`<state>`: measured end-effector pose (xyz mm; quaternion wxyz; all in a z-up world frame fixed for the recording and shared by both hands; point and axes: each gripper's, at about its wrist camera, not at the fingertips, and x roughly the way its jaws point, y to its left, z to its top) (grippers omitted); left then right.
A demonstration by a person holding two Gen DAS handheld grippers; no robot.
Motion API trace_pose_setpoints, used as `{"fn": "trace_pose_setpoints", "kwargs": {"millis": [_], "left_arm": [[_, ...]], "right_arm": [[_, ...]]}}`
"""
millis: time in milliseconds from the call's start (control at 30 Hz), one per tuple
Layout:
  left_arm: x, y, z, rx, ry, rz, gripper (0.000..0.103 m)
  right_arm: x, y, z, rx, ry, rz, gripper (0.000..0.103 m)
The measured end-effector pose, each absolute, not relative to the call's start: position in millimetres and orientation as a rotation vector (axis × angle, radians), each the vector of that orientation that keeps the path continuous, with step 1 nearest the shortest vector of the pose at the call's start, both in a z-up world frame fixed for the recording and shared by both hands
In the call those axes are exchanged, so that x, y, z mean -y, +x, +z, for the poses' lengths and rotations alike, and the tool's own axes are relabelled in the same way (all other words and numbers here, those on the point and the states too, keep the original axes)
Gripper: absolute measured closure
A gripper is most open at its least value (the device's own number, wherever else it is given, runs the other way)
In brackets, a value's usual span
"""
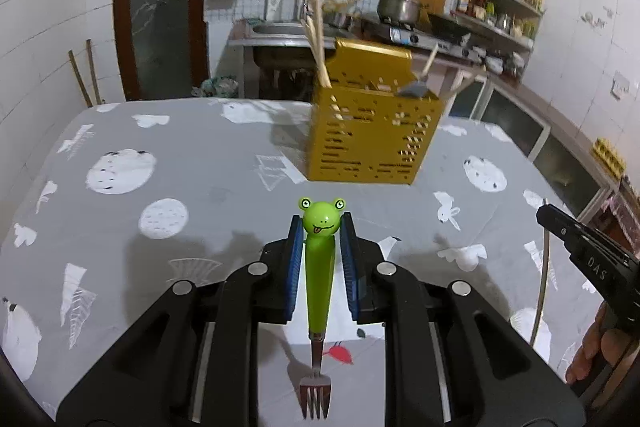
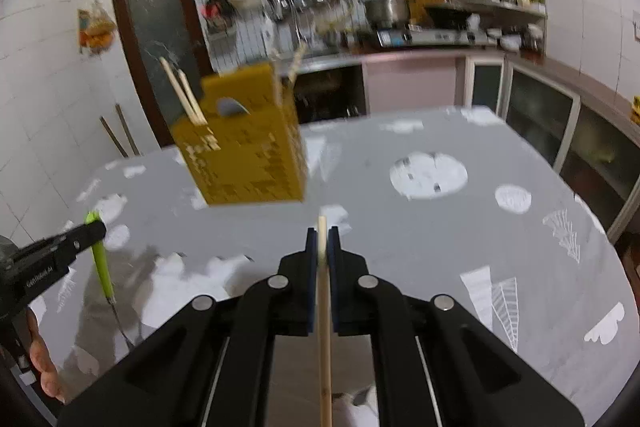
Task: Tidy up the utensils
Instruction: 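Lift the chopstick and frog fork and carry them above the yellow caddy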
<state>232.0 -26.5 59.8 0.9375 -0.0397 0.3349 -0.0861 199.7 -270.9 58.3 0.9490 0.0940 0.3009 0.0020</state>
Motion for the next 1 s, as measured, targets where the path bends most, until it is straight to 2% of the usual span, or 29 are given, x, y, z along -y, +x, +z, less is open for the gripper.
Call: {"fn": "trace_pose_setpoints", "kwargs": {"millis": [300, 1000], "left_arm": [[3, 202, 73, -0.602, -0.087, -0.146, 0.085], [0, 186, 82, -0.522, -0.101, -0.156, 0.085]], "right_arm": [[249, 181, 77, -0.450, 0.179, 0.021, 0.097], [249, 165, 94, -0.291, 0.172, 0.027, 0.098]]}}
